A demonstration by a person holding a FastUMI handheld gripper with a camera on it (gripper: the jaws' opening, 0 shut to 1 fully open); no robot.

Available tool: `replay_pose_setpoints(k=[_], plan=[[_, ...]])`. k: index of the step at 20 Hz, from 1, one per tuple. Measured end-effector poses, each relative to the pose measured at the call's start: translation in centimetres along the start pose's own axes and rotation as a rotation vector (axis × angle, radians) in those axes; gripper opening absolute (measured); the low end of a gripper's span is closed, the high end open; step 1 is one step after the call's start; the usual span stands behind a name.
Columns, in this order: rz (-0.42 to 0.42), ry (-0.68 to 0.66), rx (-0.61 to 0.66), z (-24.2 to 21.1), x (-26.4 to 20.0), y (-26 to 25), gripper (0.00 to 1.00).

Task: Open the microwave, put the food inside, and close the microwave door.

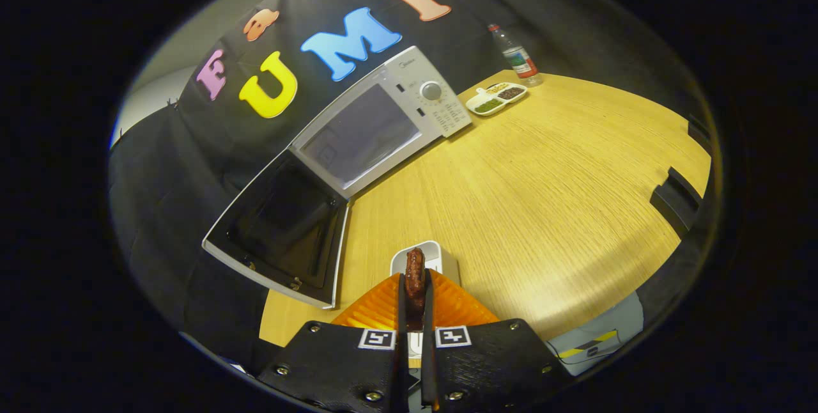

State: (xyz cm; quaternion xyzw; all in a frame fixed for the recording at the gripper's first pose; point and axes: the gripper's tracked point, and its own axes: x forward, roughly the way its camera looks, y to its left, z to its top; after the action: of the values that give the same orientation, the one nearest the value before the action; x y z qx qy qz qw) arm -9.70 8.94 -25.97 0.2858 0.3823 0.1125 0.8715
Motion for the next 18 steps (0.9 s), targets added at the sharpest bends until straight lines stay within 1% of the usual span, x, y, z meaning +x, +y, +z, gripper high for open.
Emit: replay_pose_setpoints(k=[2, 5, 9, 14, 18], plan=[[-0.001, 0.010, -0.041, 0.6, -0.1, 1.1, 0.08], [0.012, -0.005, -0.071, 2.7, -0.1, 2.7, 0.08], [0.064, -0.053, -0.087, 6.9, 0.4, 6.3, 0.08], [0.126, -0.108, -0.138, 12.5, 3.3, 10.7, 0.08], [0.165, -0.125, -0.166, 15.6, 6.9, 13.3, 0.08]])
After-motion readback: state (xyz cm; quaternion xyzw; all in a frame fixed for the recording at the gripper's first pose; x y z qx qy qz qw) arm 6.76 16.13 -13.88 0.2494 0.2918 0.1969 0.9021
